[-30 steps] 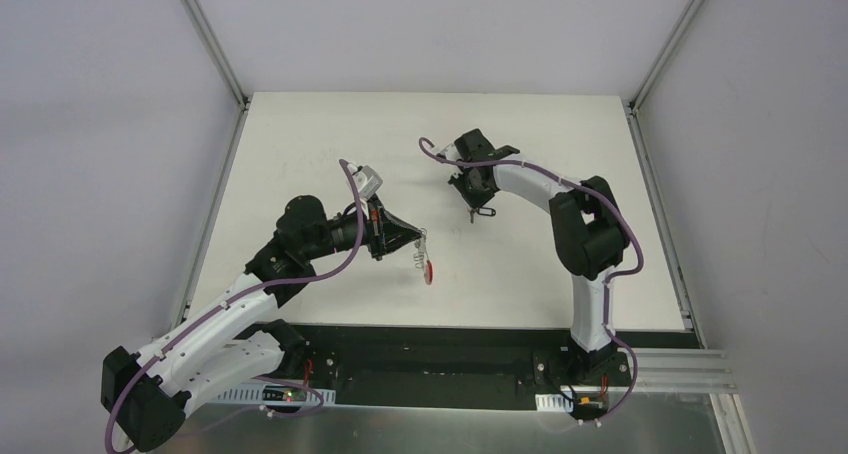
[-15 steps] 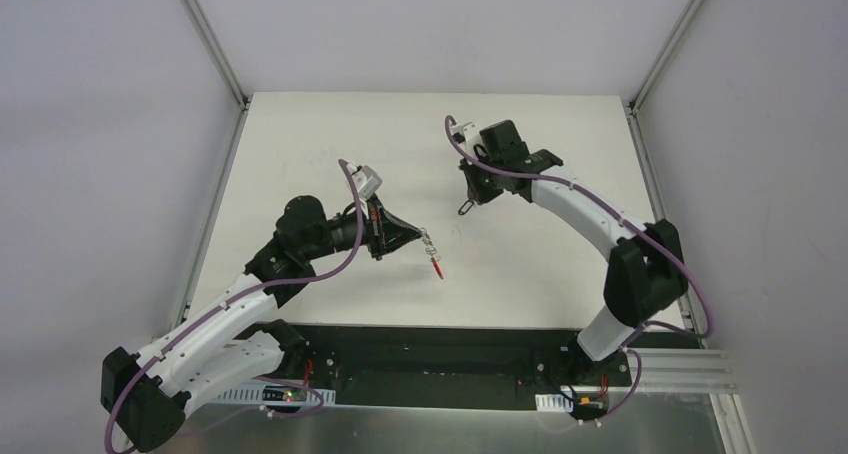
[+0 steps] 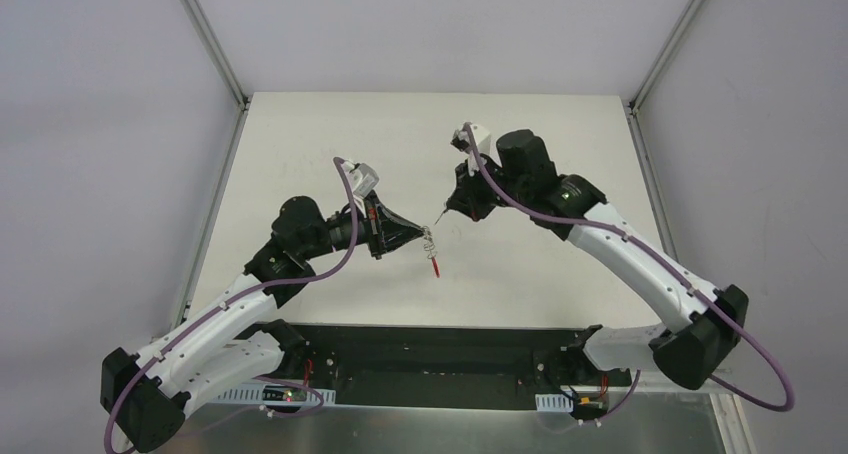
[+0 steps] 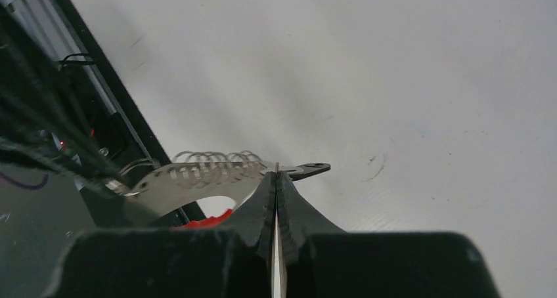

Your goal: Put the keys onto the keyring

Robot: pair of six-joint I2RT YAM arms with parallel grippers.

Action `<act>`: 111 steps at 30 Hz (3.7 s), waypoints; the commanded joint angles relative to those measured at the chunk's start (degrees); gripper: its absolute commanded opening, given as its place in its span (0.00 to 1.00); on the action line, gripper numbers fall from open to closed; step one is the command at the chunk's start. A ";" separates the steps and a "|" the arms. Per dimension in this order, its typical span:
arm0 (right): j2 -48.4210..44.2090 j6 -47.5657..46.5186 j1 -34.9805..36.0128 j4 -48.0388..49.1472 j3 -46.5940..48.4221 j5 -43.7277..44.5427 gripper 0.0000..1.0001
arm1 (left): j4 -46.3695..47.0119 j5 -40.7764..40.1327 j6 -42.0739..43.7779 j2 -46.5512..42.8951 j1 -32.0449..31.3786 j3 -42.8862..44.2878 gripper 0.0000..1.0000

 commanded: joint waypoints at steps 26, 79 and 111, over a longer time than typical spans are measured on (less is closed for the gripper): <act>-21.53 -10.32 28.31 -8.79 -1.23 13.64 0.00 | 27.94 18.37 -19.70 0.41 -0.41 -0.55 0.00; -18.66 -11.80 34.92 -10.41 9.00 10.99 0.00 | 36.51 29.69 -22.67 4.58 -3.92 3.73 0.00; -15.14 -15.65 36.23 -11.67 15.76 9.99 0.00 | 33.59 33.81 -20.52 6.74 -5.80 4.95 0.00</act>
